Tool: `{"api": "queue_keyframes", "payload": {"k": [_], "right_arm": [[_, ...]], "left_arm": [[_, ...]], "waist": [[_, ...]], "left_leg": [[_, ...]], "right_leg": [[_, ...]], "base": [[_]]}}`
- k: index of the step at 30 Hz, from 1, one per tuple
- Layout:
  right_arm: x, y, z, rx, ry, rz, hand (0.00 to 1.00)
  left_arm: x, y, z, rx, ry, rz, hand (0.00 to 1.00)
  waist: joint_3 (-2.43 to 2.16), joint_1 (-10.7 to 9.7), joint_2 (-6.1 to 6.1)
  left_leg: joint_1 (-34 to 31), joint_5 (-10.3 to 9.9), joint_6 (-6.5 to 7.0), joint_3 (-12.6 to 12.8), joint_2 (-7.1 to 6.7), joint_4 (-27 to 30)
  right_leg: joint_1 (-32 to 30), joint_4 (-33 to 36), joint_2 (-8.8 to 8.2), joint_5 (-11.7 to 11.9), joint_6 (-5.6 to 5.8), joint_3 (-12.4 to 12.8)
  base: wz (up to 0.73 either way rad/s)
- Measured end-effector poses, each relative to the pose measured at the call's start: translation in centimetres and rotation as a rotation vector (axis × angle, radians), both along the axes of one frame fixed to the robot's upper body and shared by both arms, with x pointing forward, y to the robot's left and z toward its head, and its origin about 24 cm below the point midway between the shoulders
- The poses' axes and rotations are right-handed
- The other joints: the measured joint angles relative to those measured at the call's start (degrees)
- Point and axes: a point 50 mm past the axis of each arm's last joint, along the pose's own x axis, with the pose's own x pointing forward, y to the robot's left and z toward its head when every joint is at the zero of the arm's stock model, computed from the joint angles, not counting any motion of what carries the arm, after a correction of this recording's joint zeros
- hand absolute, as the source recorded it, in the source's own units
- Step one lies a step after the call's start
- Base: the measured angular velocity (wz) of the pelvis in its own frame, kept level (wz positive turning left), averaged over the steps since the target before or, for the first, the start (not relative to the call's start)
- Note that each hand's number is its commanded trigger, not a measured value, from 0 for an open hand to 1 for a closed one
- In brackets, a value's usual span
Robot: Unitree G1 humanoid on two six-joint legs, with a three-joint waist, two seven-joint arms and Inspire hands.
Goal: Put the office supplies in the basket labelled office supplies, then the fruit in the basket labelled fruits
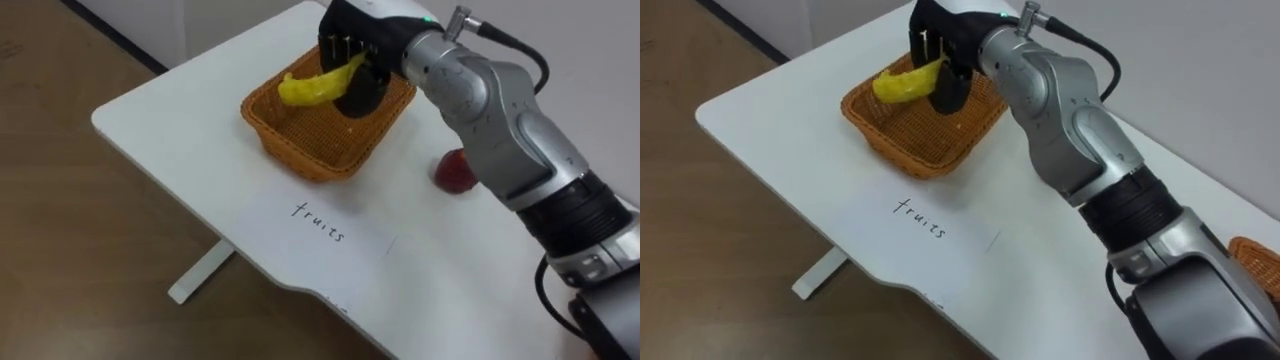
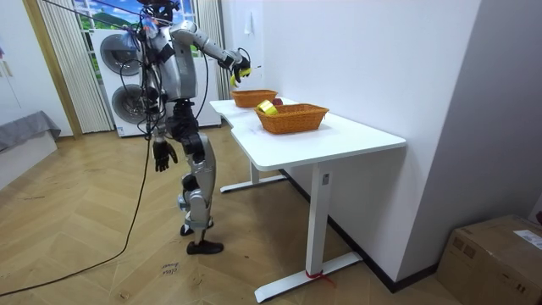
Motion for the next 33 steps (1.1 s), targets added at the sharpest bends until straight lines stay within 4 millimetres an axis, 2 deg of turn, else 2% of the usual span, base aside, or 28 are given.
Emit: {"api": "queue_keyframes", "payload": {"k": [4,7,9,10,11,20,26,33], "right_arm": [[0.0,0.1,-0.1,-0.003,0.001,0.002,0.60],[-0.1,0.3,-0.3,-0.013,0.006,0.010,0.48],[-0.1,0.4,-0.4,-0.020,0.010,0.016,0.17],[-0.1,0.4,-0.4,-0.020,0.010,0.016,0.06],[-0.1,0.4,-0.4,-0.020,0.010,0.016,0.00],[0.4,-0.3,-1.5,-0.038,0.059,-0.021,0.00],[0.4,-0.3,-1.5,-0.040,0.059,-0.021,0.00],[0.5,-0.5,-1.6,-0.042,0.062,-0.027,0.00]], "left_arm": [[0.0,0.1,0.0,0.003,0.001,-0.005,0.00],[0.0,0.1,0.0,0.004,0.001,-0.015,0.00],[0.1,0.1,0.1,0.005,-0.002,-0.018,0.00],[0.2,0.1,0.1,0.006,-0.005,-0.021,0.00],[0.3,0.1,0.1,0.008,-0.010,-0.026,0.00],[0.6,0.1,0.2,0.009,-0.024,-0.032,0.00],[0.6,0.1,0.2,0.005,-0.026,-0.034,0.00],[0.6,0.1,0.2,0.005,-0.026,-0.033,0.00]], "waist": [[-0.03,0.4,-0.04],[-0.07,0.4,-0.10],[-0.07,0.3,-0.10],[-0.06,0.3,-0.11],[-0.06,0.2,-0.12],[0.02,0.1,-0.32],[-0.07,-1.1,-0.52],[-0.05,-1.3,-0.57]], "left_leg": [[0.0,0.0,0.02,-0.1,-0.05,0.0],[0.0,0.0,0.02,-0.1,-0.04,0.1],[-0.1,0.0,0.02,-0.2,-0.05,0.2],[-0.1,0.0,0.02,-0.2,-0.06,0.2],[-0.1,0.0,0.02,-0.2,-0.06,0.2],[-0.1,0.0,0.02,-0.2,-0.07,0.2],[-0.2,0.0,0.02,-0.4,-0.09,0.1],[-0.2,0.0,0.02,-0.4,-0.08,0.1]], "right_leg": [[0.0,0.0,-0.04,0.0,0.00,0.0],[0.1,0.0,-0.03,0.0,0.00,-0.1],[0.1,0.0,-0.04,0.0,0.00,-0.1],[0.1,0.0,-0.06,0.0,0.00,-0.1],[0.1,0.0,-0.13,0.0,0.00,-0.1],[0.0,0.1,-0.06,0.0,0.00,0.0],[0.0,0.1,-0.04,0.0,0.04,0.0],[0.0,0.1,-0.02,0.0,0.07,0.0]], "base": [[0.00],[0.00],[0.00],[0.00],[0.00],[0.00],[0.01],[0.00]]}}
